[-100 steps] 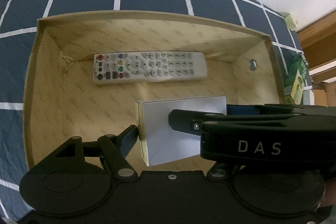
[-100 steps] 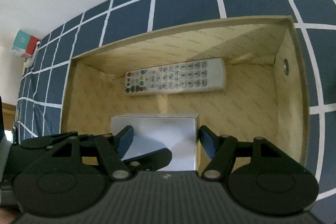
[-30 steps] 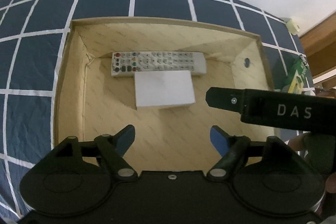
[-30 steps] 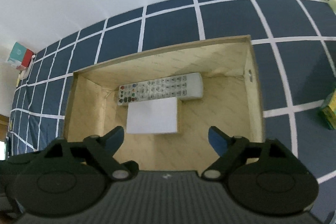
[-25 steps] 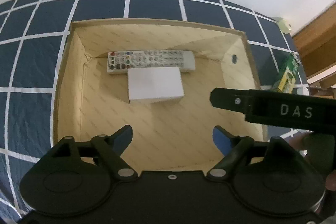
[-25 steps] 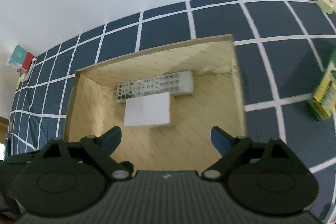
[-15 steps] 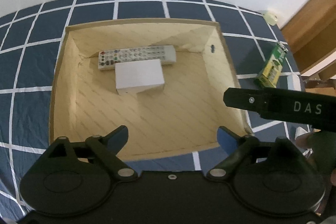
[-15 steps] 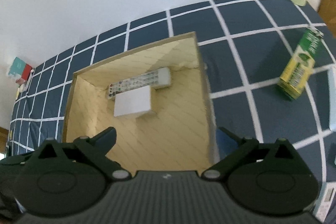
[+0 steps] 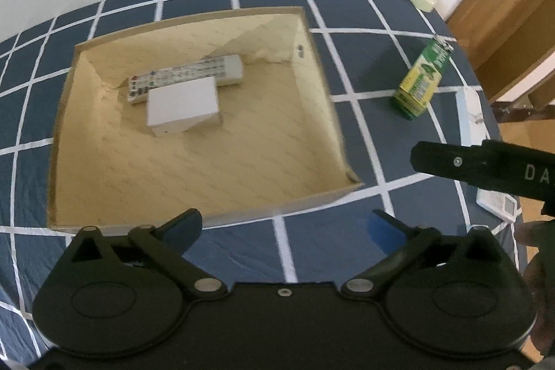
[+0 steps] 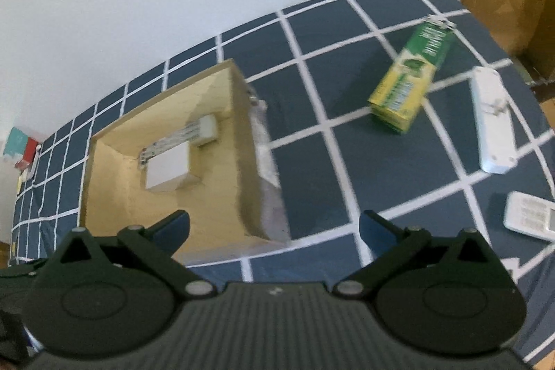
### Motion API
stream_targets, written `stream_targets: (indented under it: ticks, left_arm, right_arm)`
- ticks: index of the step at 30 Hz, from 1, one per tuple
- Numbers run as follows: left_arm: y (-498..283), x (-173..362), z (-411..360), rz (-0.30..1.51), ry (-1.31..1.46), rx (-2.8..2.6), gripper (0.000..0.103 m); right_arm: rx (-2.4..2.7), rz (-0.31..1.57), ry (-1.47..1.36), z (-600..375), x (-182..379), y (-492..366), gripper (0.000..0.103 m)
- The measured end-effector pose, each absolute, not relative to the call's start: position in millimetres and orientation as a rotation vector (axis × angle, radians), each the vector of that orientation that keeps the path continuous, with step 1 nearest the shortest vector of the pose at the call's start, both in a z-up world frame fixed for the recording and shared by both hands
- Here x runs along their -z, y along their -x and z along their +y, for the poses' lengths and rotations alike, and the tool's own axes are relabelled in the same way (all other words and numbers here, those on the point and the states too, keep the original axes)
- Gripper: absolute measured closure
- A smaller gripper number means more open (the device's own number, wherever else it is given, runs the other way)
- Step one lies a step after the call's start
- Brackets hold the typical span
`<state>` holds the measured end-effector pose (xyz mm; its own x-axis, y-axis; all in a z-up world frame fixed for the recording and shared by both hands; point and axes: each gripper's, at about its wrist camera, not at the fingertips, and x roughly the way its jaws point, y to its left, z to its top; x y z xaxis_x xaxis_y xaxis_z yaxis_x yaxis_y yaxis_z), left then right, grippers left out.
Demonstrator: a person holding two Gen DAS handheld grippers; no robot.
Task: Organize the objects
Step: 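Move both grippers toward the white cordless phone handset on the bed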
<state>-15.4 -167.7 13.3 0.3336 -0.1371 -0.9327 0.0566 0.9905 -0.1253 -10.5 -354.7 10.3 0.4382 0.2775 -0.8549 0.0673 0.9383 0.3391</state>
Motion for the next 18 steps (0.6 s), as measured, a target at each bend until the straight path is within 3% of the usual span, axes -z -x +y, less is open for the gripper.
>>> stream_targets:
  ticks: [18]
  left_arm:
    - [15, 9, -337, 1.248, -0.076, 0.227, 0.000]
  right_arm:
    - [0.036, 1.127, -0.432, -523, 12, 42, 0.000]
